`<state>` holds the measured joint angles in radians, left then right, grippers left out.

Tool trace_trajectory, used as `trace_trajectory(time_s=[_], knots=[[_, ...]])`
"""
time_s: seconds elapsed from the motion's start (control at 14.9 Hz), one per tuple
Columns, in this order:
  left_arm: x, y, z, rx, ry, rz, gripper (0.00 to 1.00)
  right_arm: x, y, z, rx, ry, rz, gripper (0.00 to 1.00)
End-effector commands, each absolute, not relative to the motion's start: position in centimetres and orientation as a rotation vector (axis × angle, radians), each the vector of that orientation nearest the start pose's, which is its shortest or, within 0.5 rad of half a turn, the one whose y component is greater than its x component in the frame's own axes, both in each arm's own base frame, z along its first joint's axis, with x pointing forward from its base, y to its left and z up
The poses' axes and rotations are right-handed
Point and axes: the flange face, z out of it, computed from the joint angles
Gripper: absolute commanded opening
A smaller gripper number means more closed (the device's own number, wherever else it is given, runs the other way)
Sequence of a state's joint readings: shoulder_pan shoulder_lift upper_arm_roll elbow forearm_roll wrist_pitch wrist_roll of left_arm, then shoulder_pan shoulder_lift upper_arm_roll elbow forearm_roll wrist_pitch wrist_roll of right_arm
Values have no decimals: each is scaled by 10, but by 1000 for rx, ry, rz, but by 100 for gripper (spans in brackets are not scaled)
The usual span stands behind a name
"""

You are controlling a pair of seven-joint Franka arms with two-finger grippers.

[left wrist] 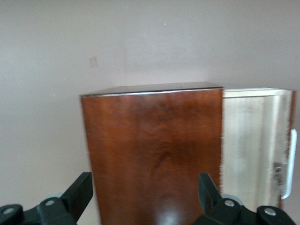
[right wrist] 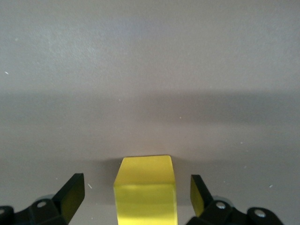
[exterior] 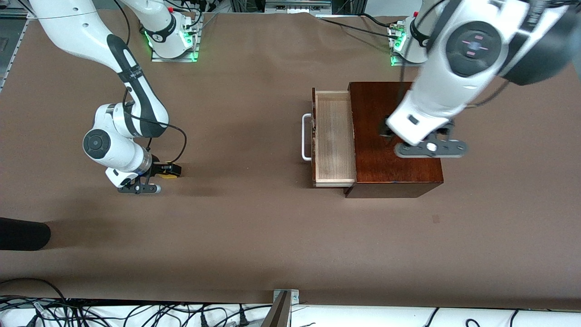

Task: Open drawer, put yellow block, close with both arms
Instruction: 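Grasp the yellow cube with the right gripper while the left gripper withdraws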

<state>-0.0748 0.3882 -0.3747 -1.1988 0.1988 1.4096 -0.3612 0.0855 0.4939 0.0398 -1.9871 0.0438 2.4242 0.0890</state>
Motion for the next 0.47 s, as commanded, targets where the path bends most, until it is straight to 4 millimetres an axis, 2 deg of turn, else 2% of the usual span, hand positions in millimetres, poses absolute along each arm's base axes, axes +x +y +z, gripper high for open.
trace_trajectory(time_s=[0.0,0.13,0.27,0.4], knots=[[603,-167,587,-3041,186,175,100,592,75,206,-3088,36,88,91],[599,-122,603,-3093,201,181,100,588,75,202,-3089,30,97,67],[582,-80,610,-3139,297,173,100,587,75,200,-3089,15,104,40],[569,-39,615,-3182,299,178,100,590,73,204,-3090,8,96,14]])
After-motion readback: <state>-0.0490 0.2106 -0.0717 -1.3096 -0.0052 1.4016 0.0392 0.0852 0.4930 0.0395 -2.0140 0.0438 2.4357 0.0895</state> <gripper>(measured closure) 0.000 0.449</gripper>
